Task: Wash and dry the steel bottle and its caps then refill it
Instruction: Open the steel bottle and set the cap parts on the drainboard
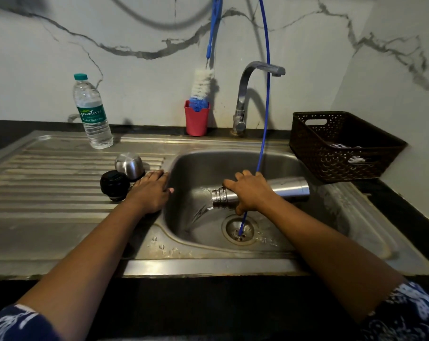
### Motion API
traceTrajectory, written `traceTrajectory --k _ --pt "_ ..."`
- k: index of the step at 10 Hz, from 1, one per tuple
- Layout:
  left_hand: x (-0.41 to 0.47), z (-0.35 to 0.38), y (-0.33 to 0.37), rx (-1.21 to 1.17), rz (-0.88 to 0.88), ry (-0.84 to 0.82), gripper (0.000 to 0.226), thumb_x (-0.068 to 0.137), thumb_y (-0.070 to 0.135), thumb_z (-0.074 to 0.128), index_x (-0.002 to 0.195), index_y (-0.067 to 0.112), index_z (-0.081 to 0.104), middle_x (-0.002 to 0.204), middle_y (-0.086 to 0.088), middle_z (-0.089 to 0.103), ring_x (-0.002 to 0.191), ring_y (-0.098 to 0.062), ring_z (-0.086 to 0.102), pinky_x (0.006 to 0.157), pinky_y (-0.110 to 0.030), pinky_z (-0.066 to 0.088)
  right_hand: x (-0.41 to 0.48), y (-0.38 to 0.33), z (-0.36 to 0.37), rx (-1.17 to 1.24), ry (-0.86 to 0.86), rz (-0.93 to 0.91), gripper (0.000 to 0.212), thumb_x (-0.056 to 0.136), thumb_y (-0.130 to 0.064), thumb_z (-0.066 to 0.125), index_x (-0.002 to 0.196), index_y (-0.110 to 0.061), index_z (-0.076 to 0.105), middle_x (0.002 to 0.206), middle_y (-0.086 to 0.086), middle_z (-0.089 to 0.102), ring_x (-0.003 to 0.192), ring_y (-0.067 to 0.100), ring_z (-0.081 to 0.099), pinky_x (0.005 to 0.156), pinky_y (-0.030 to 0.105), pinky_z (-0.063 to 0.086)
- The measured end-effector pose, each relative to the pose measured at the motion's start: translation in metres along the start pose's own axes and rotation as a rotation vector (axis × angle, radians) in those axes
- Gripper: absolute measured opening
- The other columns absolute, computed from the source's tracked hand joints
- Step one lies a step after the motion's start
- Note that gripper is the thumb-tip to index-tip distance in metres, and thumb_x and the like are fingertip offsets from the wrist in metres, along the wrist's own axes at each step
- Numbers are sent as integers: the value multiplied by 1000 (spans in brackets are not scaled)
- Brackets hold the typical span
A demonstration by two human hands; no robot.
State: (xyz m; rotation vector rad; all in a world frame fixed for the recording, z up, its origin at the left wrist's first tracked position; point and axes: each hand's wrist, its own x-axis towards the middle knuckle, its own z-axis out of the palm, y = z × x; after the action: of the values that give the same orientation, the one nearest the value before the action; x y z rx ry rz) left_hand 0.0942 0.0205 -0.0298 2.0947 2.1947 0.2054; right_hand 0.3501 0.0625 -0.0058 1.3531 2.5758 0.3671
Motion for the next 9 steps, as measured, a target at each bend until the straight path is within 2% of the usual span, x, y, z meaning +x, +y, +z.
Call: traceTrajectory --k 4,9 --pt "-2 -2 2 -4 -5 -8 61 100 38 40 152 15 19 160 -8 14 146 -26 12 118 -39 14 -2 1 -1 -91 47 5 81 72 -40 75 139 -30 30 134 10 43 126 28 37 100 47 33" --pt "-3 -3 2 -1 -9 -6 61 99 40 39 152 15 20 159 -8 16 146 -26 15 118 -39 16 -2 -2 -9 -240 184 -28 70 74 -31 73 133 -31 36 127 10 44 121 28 38 98 45 32"
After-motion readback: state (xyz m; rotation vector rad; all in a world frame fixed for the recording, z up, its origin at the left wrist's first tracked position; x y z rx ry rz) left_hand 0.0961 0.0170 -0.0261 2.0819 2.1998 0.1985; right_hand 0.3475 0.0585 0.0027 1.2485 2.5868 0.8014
